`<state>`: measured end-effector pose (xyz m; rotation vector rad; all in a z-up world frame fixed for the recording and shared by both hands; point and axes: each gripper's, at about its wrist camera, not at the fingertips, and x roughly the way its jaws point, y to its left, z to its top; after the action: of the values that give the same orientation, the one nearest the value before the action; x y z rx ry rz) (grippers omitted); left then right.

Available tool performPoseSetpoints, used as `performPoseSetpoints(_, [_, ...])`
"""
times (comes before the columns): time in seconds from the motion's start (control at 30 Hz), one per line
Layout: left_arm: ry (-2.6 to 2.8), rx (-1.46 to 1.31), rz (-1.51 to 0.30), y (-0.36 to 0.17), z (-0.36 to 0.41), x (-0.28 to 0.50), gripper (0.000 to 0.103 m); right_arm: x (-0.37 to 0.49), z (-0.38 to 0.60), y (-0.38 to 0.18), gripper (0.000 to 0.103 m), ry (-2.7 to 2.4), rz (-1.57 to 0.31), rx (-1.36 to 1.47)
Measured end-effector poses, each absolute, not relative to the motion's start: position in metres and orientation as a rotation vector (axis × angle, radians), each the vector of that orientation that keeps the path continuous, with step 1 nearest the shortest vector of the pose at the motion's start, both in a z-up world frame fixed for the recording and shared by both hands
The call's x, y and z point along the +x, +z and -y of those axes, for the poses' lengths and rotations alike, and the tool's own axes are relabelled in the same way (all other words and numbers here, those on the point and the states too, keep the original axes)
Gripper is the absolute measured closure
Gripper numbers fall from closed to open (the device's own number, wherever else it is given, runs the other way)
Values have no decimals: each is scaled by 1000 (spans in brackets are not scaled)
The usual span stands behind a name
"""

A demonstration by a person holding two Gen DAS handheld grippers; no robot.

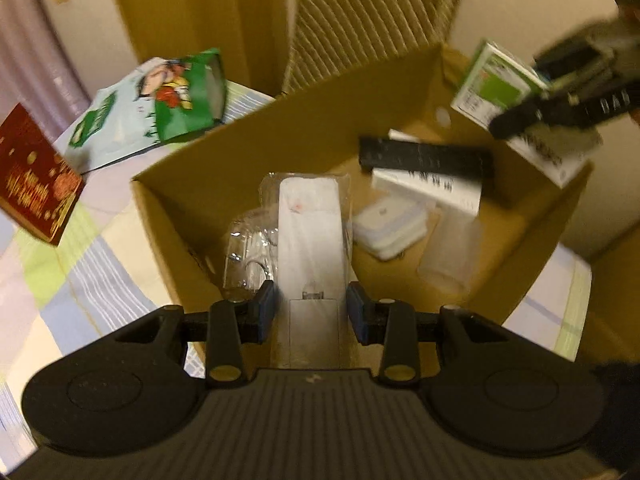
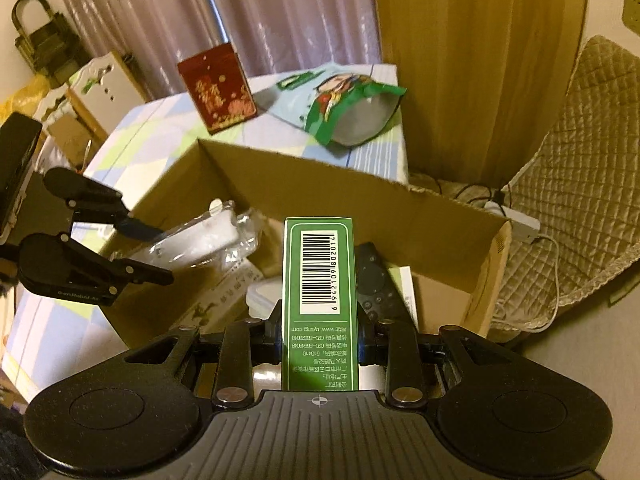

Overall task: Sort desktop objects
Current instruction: 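Carry the wrapped white item and green medicine box over the cardboard box with both grippers, then open the right gripper to drop the medicine box while the left releases the wrapped item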

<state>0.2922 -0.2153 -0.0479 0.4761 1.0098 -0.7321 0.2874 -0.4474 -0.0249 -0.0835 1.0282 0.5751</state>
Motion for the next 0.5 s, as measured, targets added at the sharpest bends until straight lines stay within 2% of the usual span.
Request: performPoseSetpoints(0.5, [-709,559,-1089,-77,241,299,70,294,446,-42,73,571,-1079,-109])
